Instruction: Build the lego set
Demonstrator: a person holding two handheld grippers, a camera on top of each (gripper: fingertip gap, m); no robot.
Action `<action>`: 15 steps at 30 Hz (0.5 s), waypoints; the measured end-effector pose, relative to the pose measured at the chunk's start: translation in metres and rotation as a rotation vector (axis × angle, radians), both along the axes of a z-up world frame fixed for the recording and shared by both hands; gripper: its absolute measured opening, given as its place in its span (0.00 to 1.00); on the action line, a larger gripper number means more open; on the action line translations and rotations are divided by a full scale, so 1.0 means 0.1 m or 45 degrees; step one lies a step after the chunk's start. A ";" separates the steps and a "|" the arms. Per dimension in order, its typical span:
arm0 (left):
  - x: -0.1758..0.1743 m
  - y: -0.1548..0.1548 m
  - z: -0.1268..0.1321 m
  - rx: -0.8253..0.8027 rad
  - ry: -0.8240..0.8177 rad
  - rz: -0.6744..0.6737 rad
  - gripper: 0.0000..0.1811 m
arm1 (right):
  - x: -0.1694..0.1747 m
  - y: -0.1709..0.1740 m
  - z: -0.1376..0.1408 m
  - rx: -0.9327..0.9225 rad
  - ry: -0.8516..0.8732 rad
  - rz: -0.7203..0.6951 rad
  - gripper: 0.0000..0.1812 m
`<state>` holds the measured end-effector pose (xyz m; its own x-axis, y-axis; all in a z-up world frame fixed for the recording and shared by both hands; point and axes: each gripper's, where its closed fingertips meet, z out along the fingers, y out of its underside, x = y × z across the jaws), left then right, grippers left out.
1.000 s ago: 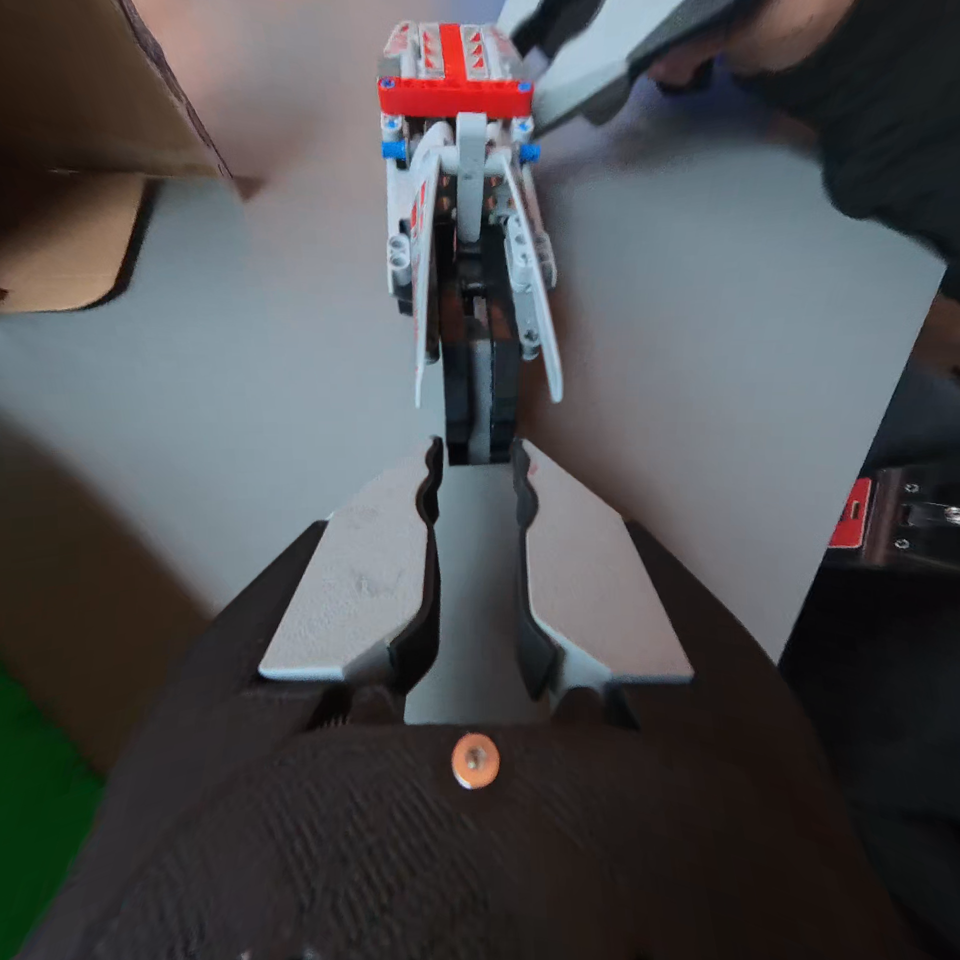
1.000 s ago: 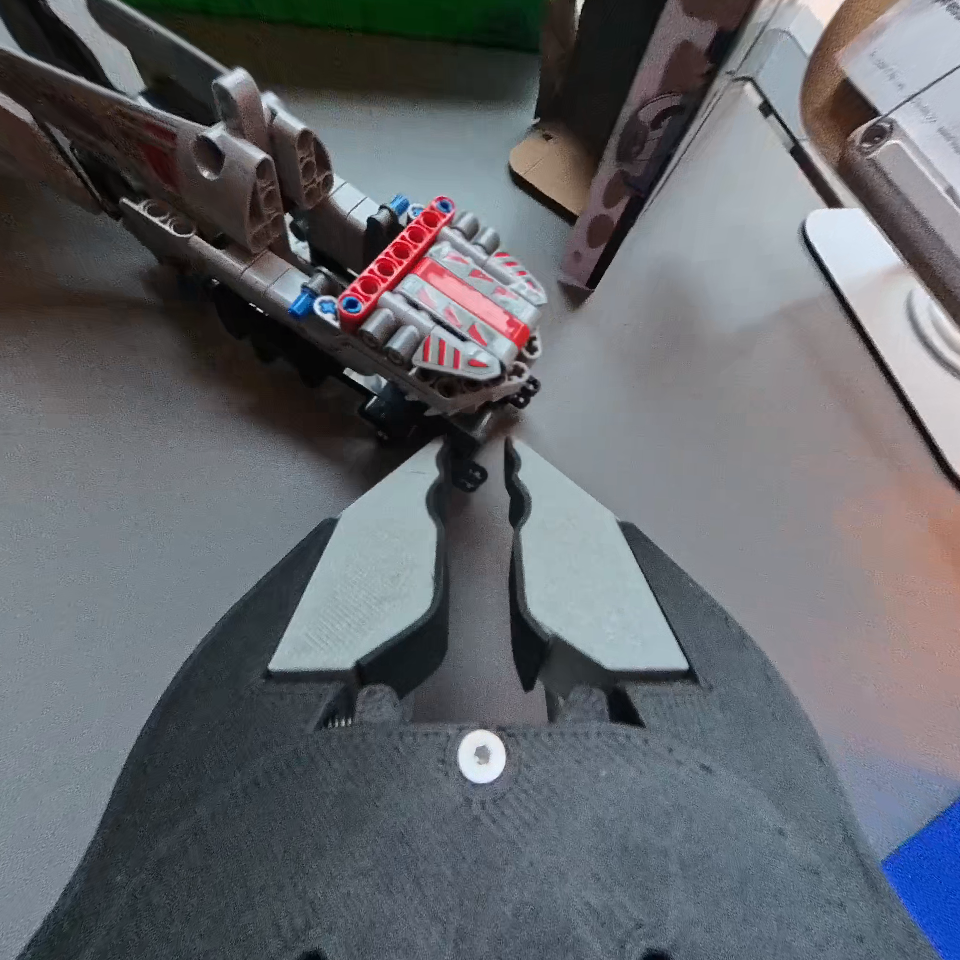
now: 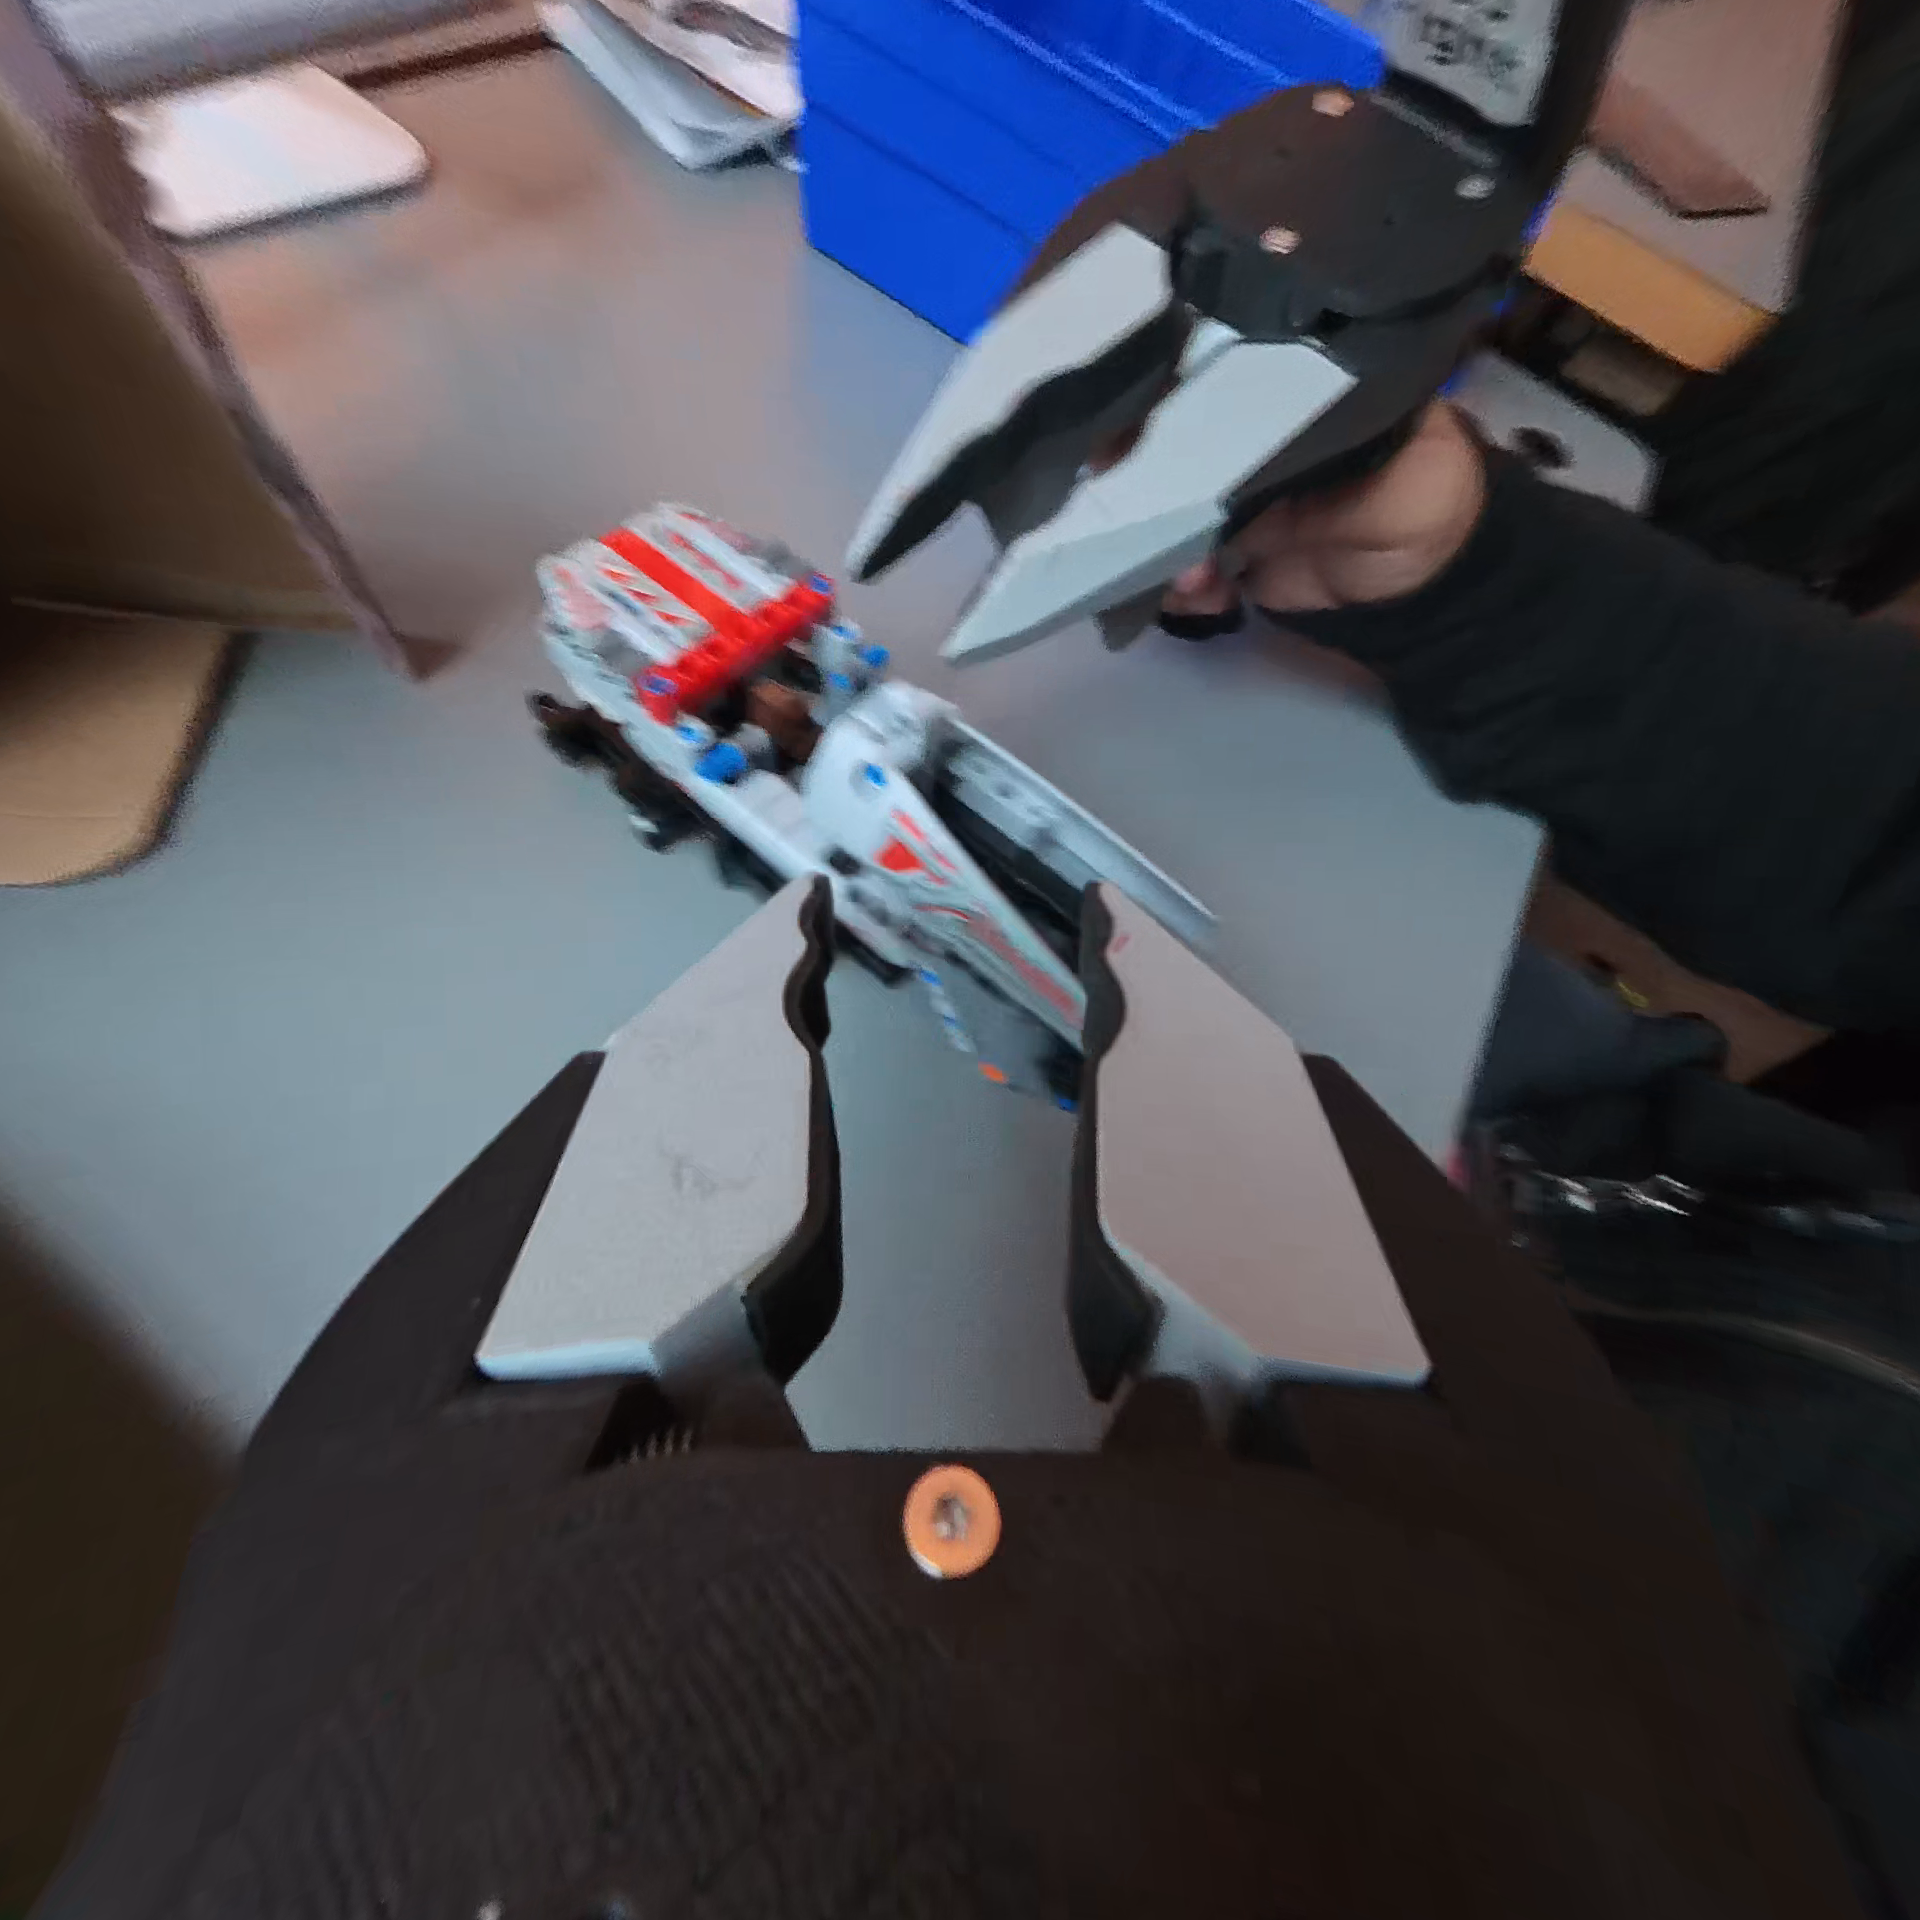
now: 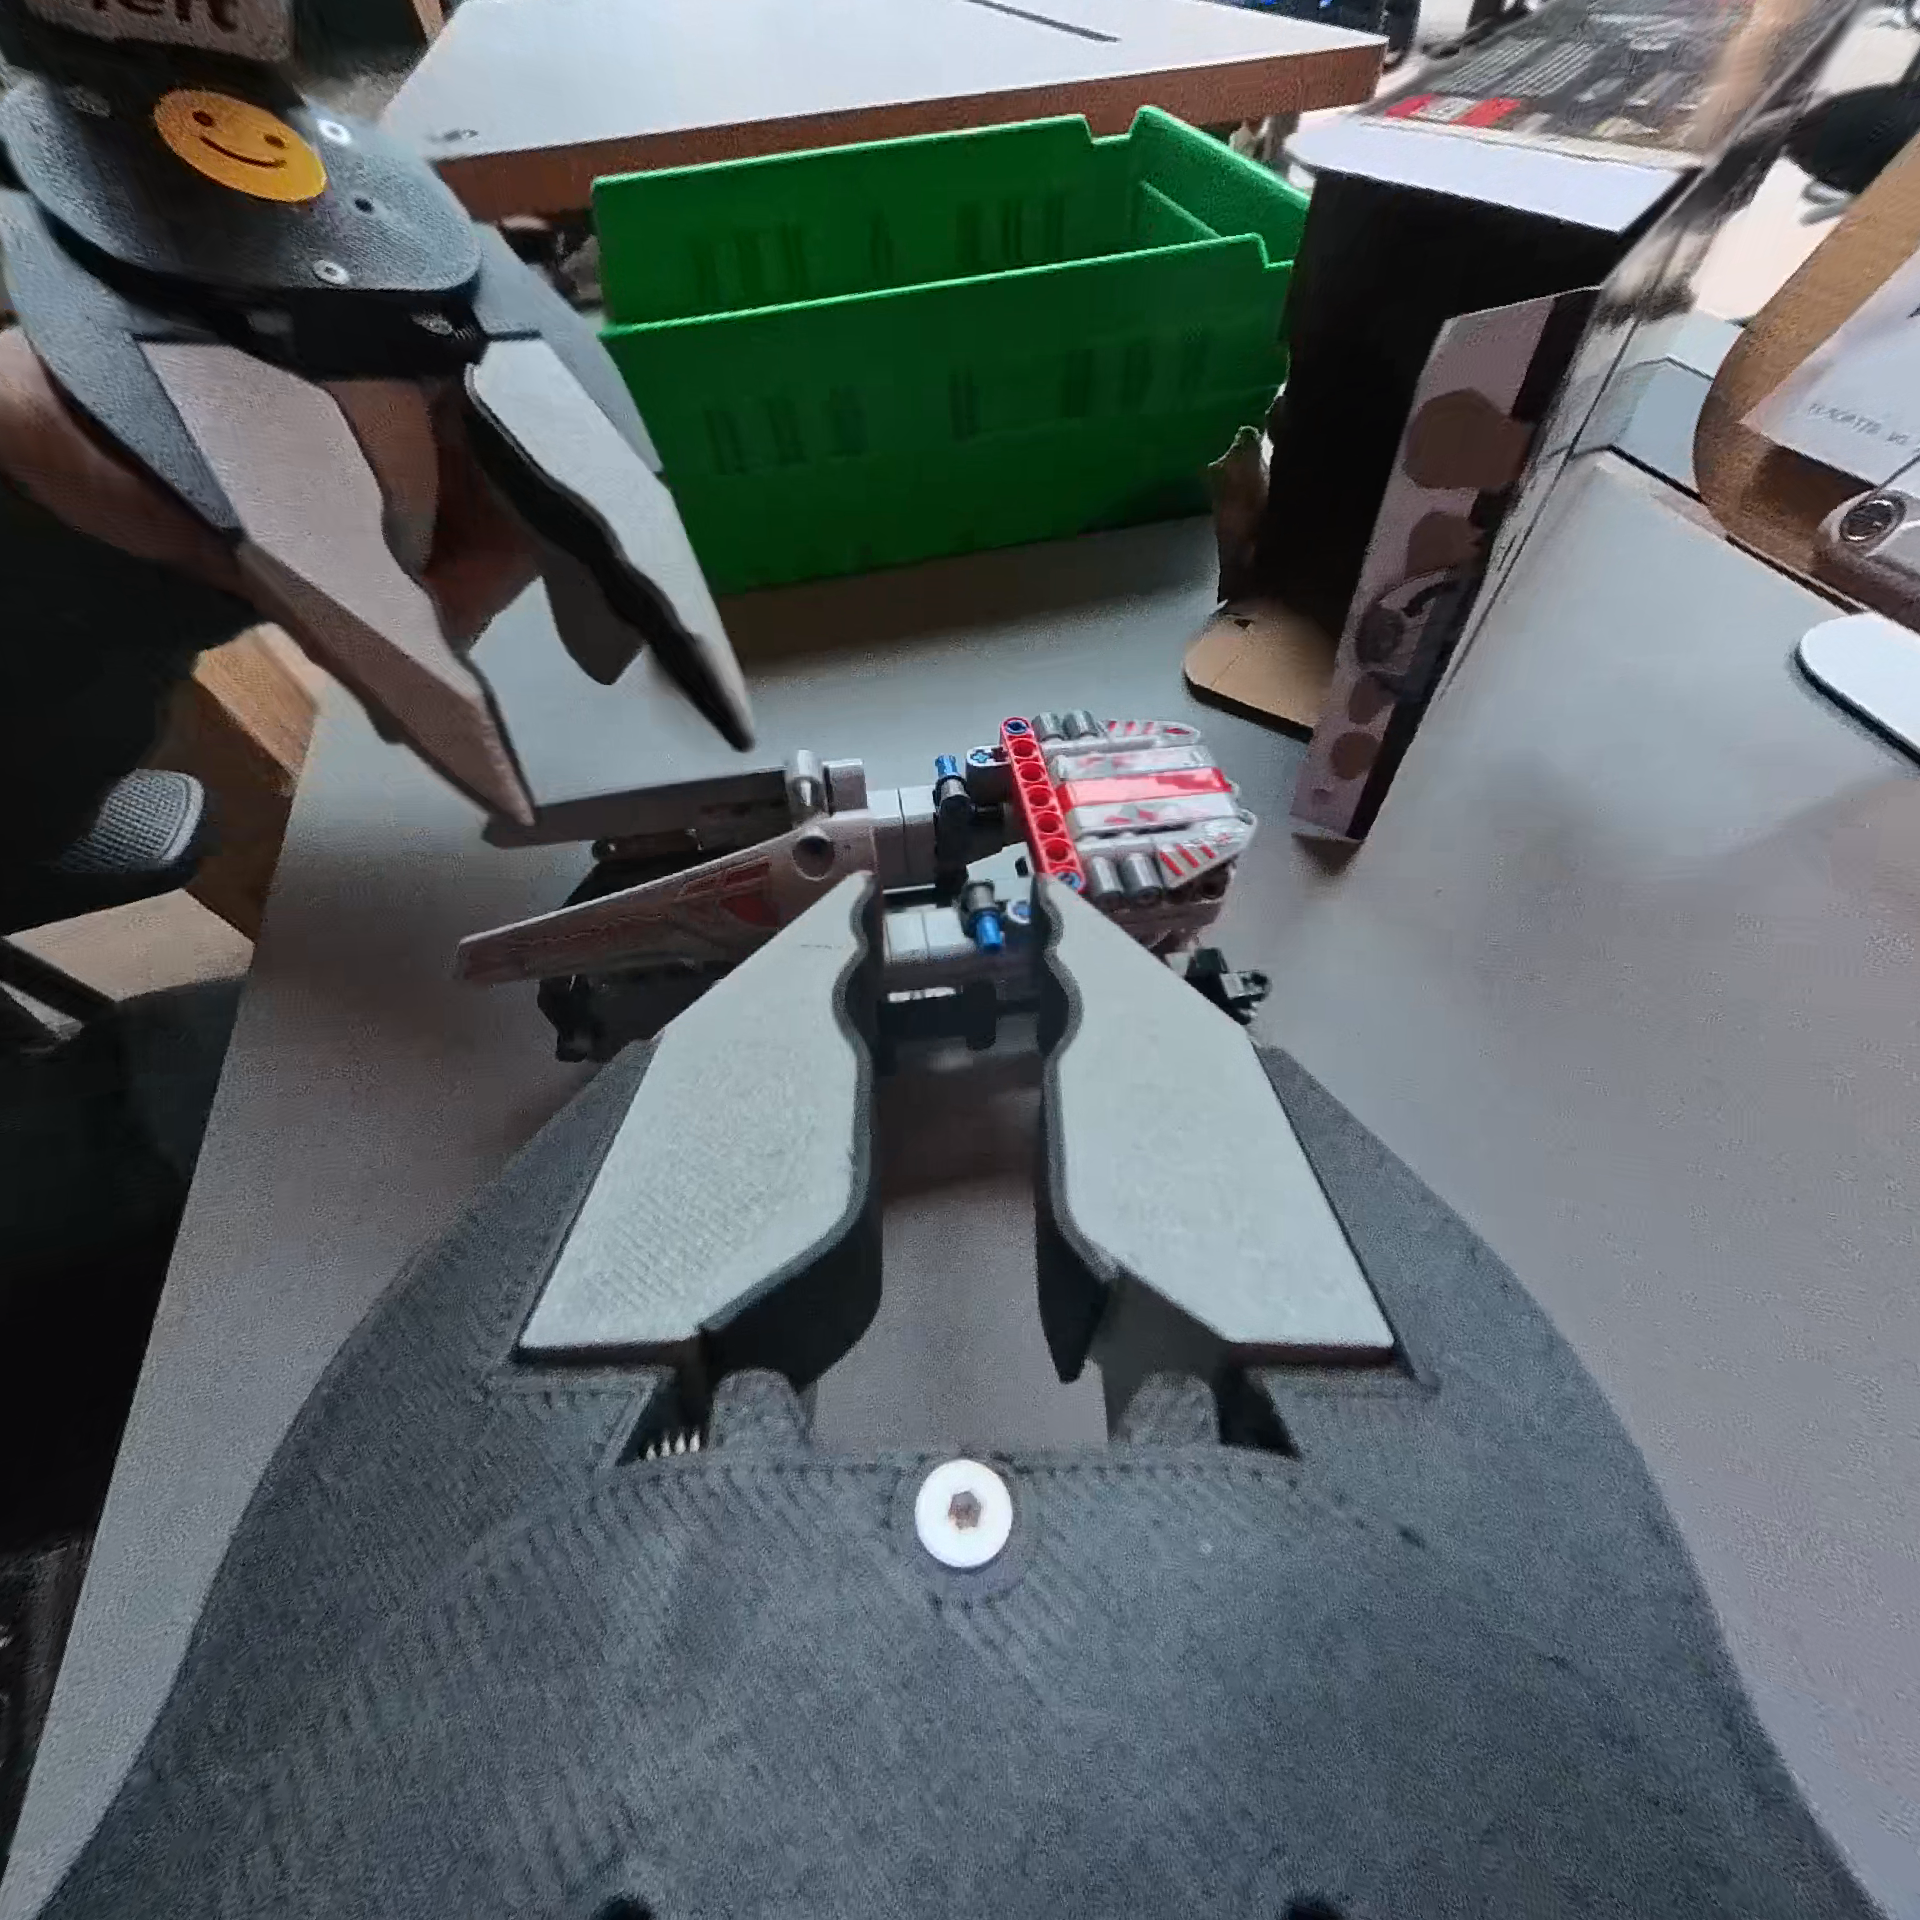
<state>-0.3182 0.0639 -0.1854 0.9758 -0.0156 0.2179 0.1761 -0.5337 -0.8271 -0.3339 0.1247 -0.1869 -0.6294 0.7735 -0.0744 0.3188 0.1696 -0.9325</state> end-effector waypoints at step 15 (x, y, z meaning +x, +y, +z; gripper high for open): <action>-0.09 0.46 -0.07 0.145 0.120 -0.065 0.12 | 0.12 -0.24 0.00 -0.190 -0.118 0.165 0.14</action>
